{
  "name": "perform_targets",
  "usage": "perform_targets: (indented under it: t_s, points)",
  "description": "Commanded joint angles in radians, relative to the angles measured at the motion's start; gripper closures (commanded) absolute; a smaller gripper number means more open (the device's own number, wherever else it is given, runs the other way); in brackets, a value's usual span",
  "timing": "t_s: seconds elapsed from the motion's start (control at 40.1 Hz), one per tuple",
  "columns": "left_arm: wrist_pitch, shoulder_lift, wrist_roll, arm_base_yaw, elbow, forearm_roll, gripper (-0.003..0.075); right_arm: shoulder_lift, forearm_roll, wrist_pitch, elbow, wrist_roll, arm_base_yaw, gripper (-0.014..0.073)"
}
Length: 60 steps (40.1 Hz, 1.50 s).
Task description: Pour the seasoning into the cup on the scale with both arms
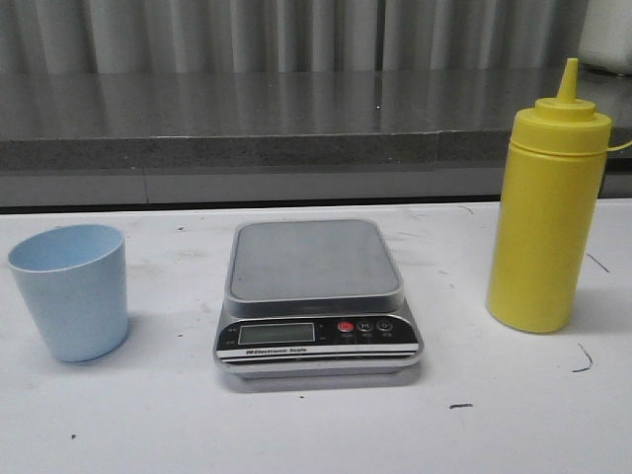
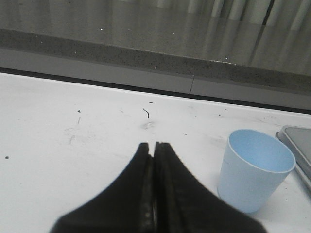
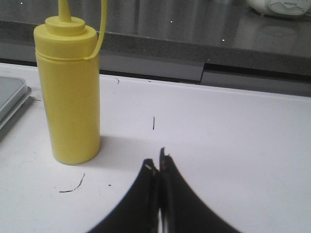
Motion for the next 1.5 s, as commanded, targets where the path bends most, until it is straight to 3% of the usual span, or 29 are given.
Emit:
perform_targets:
  t_s: [0.0,1.222,1.346,1.471]
  points:
    - [-0.080,-0.015,-0.002,0.001,0.024,-0.008,0.0740,-0.016,-0.004,-0.074,-0.007,0.001,-0.005,0.0705]
    - [-0.129,-0.015,-0.002,0.001,0.024,-0.008,0.0740,-0.016,-0.003,-0.077,-0.007,0.000,-0.005,0.0705]
    - [-0.187,-0.015,-0.002,0.001,0.024,-0.011,0.0740,-0.016,0.041,-0.121,-0.007,0.000,-0.005,0.0705]
    - [-0.366,-0.015,-0.002,0.001,0.024,-0.026,0.0740,-0.016,0.096,-0.215,-0.011,0.000,-0.005,0.0705]
